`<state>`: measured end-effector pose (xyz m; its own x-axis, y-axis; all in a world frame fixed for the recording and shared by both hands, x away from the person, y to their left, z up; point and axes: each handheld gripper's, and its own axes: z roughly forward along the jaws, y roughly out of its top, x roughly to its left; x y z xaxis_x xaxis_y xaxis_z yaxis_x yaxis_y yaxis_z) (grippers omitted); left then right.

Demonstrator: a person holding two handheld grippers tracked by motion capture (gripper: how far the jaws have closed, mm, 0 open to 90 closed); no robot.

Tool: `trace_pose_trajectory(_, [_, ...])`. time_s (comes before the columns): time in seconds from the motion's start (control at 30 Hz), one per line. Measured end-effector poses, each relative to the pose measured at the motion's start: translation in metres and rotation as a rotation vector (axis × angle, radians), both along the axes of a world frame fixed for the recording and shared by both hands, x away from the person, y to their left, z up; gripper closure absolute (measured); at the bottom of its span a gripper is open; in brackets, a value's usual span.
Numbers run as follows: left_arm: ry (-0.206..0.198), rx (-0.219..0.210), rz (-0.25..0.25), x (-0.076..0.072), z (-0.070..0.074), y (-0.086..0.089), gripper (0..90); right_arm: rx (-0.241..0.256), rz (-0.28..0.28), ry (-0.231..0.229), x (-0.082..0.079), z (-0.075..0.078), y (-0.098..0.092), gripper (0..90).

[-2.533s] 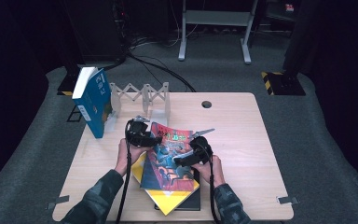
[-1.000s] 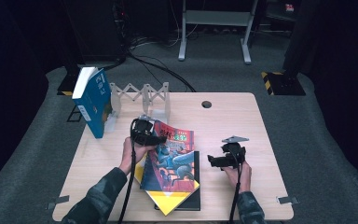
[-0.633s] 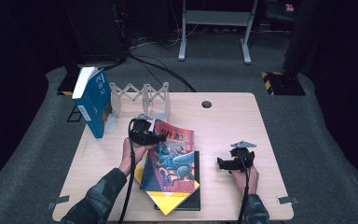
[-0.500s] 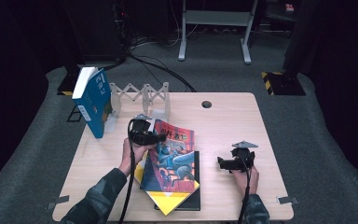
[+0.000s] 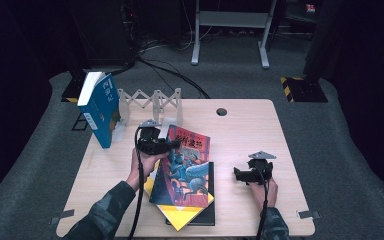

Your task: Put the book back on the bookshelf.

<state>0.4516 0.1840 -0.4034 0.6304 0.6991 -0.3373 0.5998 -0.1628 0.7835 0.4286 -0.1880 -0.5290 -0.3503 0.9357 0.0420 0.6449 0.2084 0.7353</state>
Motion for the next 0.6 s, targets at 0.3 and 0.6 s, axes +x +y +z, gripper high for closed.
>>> trace_pose_trajectory(0.3, [0.012,-0.08,-0.006,-0.001,0.006,0.002,73.9,0.004,-0.008,-0.006,0.0,0.0,-0.001,4.9])
trace_pose_trajectory(0.6, [-0.011,-0.138,-0.025,-0.006,0.022,0.007,74.6,0.005,-0.004,-0.007,-0.001,0.0,-0.002,5.8])
